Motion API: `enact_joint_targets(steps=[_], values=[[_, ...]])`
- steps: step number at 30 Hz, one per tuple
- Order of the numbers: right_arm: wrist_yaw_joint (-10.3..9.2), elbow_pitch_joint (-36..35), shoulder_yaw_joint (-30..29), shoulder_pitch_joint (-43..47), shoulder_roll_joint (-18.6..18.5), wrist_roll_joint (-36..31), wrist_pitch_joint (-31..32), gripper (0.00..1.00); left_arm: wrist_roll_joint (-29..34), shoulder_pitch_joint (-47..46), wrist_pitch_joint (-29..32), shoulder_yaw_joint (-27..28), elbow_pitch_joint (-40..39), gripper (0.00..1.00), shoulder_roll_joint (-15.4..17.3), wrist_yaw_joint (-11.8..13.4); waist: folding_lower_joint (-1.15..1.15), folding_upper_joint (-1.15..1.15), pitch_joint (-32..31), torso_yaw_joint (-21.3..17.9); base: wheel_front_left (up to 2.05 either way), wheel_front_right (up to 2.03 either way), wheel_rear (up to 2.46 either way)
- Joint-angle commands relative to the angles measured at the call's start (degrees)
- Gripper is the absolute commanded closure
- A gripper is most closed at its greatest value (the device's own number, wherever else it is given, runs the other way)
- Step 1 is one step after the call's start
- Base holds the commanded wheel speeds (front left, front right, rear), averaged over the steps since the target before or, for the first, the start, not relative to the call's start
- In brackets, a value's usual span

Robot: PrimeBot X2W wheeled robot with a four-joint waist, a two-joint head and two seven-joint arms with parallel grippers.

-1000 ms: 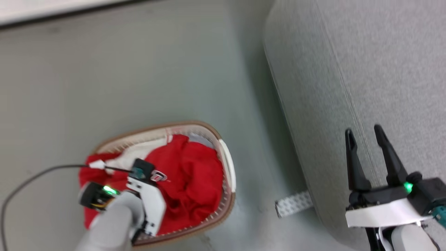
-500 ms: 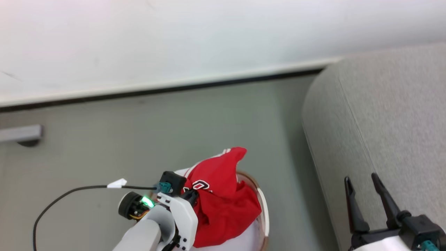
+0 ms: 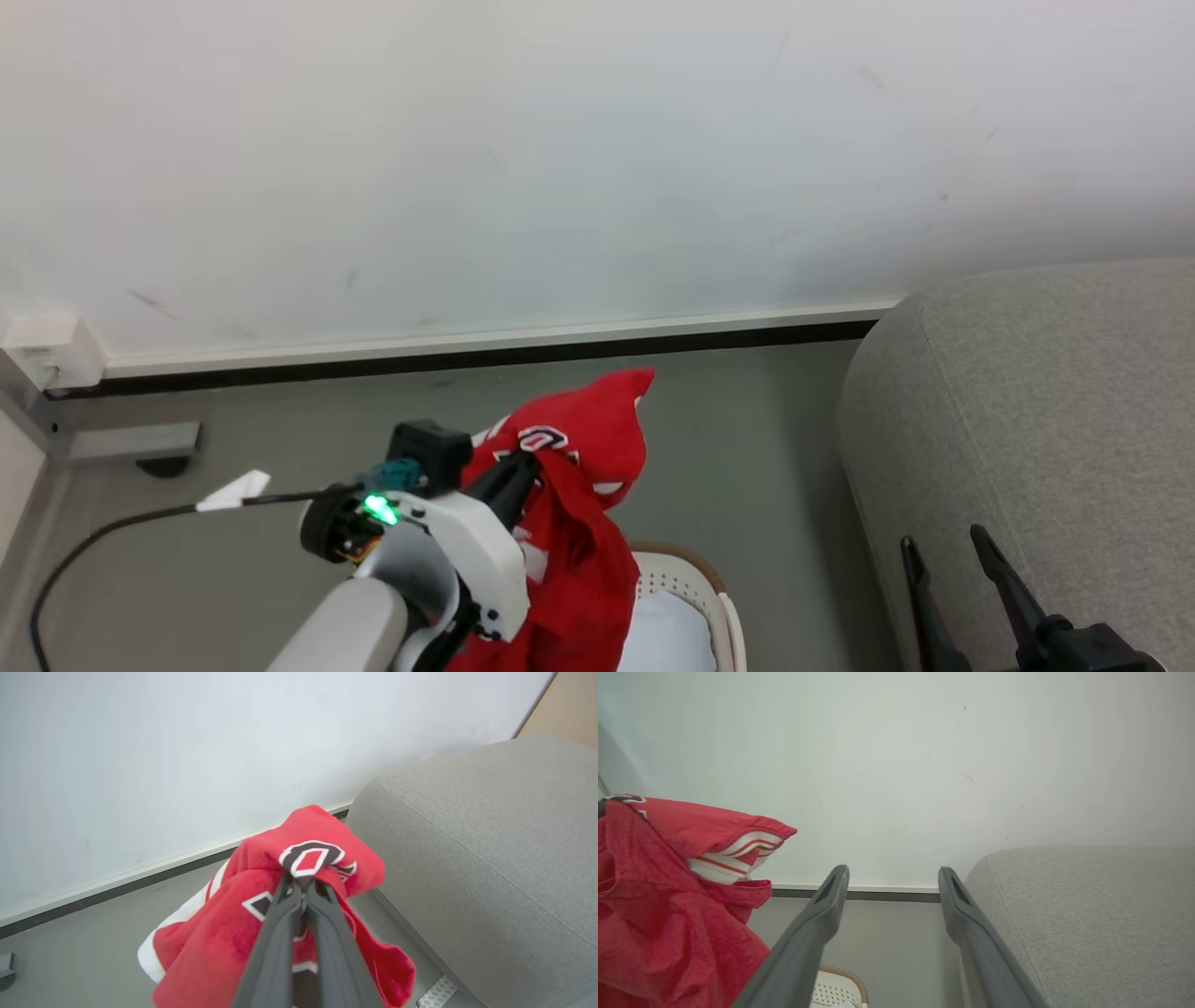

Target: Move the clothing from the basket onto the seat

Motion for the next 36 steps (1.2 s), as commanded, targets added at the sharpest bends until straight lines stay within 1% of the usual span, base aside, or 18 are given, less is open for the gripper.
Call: enact_joint_targets(steps=[1,7,12,17,20,28,31,36], values=[[-0.12,0.0,0.2,0.9,-0.2,0.2,0.0,0.00,-0.4,0.7,0.2,0.6,-1.5,1.00,0.6,0.4,0.02,0.00,-0.6,-0.3,0.00,0.00,0.00],[-0.12,0.5,2.2,1.4,-0.2,0.1,0.0,0.00,-2.1,1.6,2.4,3.2,-10.0,1.00,2.1,2.9,0.02,0.00,-2.0,-1.5,0.00,0.00,0.00],[-0.12,-0.2,3.9,1.8,-0.2,-1.5,0.0,0.00,-2.8,1.0,3.5,4.4,-14.4,1.00,2.7,4.0,0.02,0.00,-2.3,-2.2,0.00,0.00,0.00],[-0.12,-1.3,6.9,1.3,-0.2,-4.1,0.0,0.00,-2.7,0.5,4.6,4.3,-17.2,1.00,2.7,4.8,0.02,0.00,-2.6,-2.7,0.00,0.00,0.00],[-0.13,-2.0,9.9,0.5,-0.3,-5.5,0.0,0.00,-3.0,0.3,5.0,3.8,-18.4,1.00,2.3,4.8,0.02,0.00,-2.6,-2.9,0.00,0.00,0.00],[-0.13,-1.5,21.4,-5.3,-3.6,-6.8,0.0,0.00,-3.0,0.1,6.1,2.2,-20.8,1.00,1.7,4.5,0.02,0.00,-2.4,-3.2,0.00,0.00,0.00],[-0.13,-0.3,24.7,-8.6,-4.3,-6.8,0.0,0.00,-3.3,0.1,6.6,1.3,-21.6,1.00,1.5,4.4,0.02,0.00,-2.2,-3.1,0.00,0.00,0.00],[-0.13,3.1,28.8,-15.0,-4.6,-6.0,0.0,0.00,-3.8,0.2,7.7,-0.5,-22.2,1.00,0.9,3.2,0.02,0.00,-1.9,-2.6,0.00,0.00,0.00]])
